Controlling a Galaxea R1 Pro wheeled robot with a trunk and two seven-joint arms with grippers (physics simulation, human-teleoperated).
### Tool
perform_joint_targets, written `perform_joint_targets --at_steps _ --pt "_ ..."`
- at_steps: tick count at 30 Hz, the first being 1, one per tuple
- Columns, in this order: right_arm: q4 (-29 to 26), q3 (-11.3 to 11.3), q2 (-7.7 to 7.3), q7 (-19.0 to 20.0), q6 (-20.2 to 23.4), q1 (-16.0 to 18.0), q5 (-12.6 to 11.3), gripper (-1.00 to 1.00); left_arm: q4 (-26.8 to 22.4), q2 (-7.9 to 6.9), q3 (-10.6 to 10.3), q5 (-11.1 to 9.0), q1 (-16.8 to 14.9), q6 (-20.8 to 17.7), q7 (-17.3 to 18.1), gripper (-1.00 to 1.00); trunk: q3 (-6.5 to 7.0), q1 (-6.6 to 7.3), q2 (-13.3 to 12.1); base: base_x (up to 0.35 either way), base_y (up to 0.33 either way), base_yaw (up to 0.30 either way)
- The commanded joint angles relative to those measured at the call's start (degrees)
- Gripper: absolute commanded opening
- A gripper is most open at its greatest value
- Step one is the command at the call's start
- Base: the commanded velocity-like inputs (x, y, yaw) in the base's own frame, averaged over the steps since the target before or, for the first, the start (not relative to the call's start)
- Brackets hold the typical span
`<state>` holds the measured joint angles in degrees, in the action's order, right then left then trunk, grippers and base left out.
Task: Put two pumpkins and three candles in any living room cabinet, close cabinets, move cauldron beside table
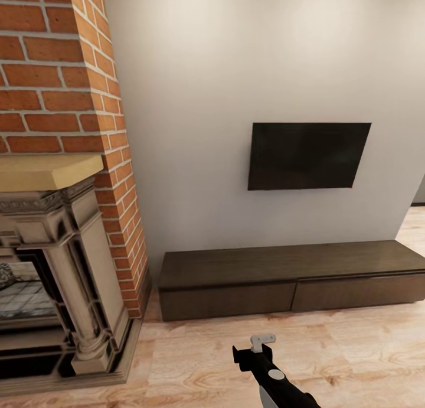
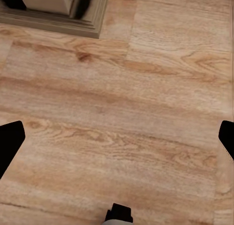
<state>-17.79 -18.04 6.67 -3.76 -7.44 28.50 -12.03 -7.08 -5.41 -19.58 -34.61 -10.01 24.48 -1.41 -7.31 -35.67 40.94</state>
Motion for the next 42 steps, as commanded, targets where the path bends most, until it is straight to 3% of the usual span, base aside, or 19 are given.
perform_joint_targets --at_steps 1,5,10,12,14,15,17,21,26,30,31,34,35,39,42 --pt "0.12 -0.48 -0.02 -0.46 -0.22 0.06 -0.52 1.0 -0.15 -0.02 -0.49 -0.36 -0.03 0.19 -0.14 1.0 -0.09 -0.02 0.07 0.037 0.0 0.0" --pt "0.41 -0.38 -0.06 -0.81 -0.21 0.06 -0.53 1.0 -4.93 -0.35 -0.6 -0.35 0.05 0.7 -0.28 1.0 -0.09 -0.02 0.07 0.017 0.0 0.0" --pt "0.52 -0.21 -0.14 -0.94 -0.23 0.08 -0.59 1.0 -24.07 -3.67 -0.47 -0.31 6.87 -0.08 -2.64 1.0 -0.09 -0.02 0.07 0.005 0.0 0.0" --pt "0.55 1.22 -0.21 -0.97 -0.27 0.07 -0.57 1.0 -46.1 -8.16 -0.33 -0.26 16.8 -4.66 -10.45 1.0 -0.09 -0.02 0.07 0.002 0.0 0.0" --pt "0.55 2.41 -0.22 -0.98 -0.25 0.07 -0.56 1.0 -57.71 -10.6 -0.28 -0.2 21.66 -8.71 -15.87 1.0 -0.09 -0.02 0.07 0.001 0.0 0.0" --pt "0.56 3.47 -0.23 -0.98 -0.23 0.07 -0.54 1.0 -67.49 -12.7 -0.2 -0.03 25.64 -12.89 -21.32 1.0 -0.09 -0.02 0.07 0.0 0.0 0.0" --pt "0.56 4.45 -0.28 -0.99 -0.23 0.06 -0.5 1.0 -75.71 -14.59 -0.12 0.64 29.16 -18.2 -27.62 1.0 -0.09 -0.02 0.07 0.0 0.0 0.0" --pt "0.56 5.17 -0.38 -0.99 -0.22 0.06 -0.51 1.0 -81.6 -15.79 -0.05 1.64 30.59 -24.16 -32.44 1.0 -0.09 -0.02 0.07 0.0 0.0 0.0" --pt "0.56 6.25 -0.49 -1.01 -0.21 0.06 -0.53 1.0 -83.67 -15.89 -0.12 2.03 26.51 -29.64 -34.11 1.0 -0.09 -0.02 0.07 0.0 0.0 0.0" --pt "0.56 7.51 -0.57 -1.0 -0.21 0.06 -0.48 1.0 -84.11 -15.55 -0.07 2.03 19.76 -37.0 -34.43 1.0 -0.09 -0.02 0.07 0.0 0.0 0.0" --pt "0.58 7.79 -0.58 -1.01 -0.21 0.06 -0.47 1.0 -84.09 -15.08 -0.04 1.78 16.31 -40.1 -34.49 1.0 -0.09 -0.02 0.07 0.0 0.0 0.0" --pt "0.88 8.07 -0.57 -1.0 -0.21 0.06 -0.46 1.0 -84.01 -14.26 -0.01 1.17 10.68 -44.77 -34.5 1.0 -0.09 -0.02 0.07 0.0 0.0 0.0" --pt "1.34 8.2 -0.55 -1.0 -0.21 0.06 -0.46 1.0 -84.06 -13.5 0.01 0.83 6.8 -47.71 -34.51 1.0 -0.09 -0.02 0.07 0.0 0.0 0.0" --pt "2.12 8.38 -0.53 -1.05 -0.21 0.06 -0.45 1.0 -84.04 -11.56 0.04 0.33 -2.07 -53.65 -34.3 1.0 -0.09 -0.02 0.07 0.0 0.0 0.0" --pt "2.36 8.48 -0.52 -1.07 -0.23 0.06 -0.48 1.0 -84.21 -10.65 -0.1 0.23 -5.7 -55.68 -33.24 1.0 -0.09 -0.02 0.07 0.0 0.0 0.0"
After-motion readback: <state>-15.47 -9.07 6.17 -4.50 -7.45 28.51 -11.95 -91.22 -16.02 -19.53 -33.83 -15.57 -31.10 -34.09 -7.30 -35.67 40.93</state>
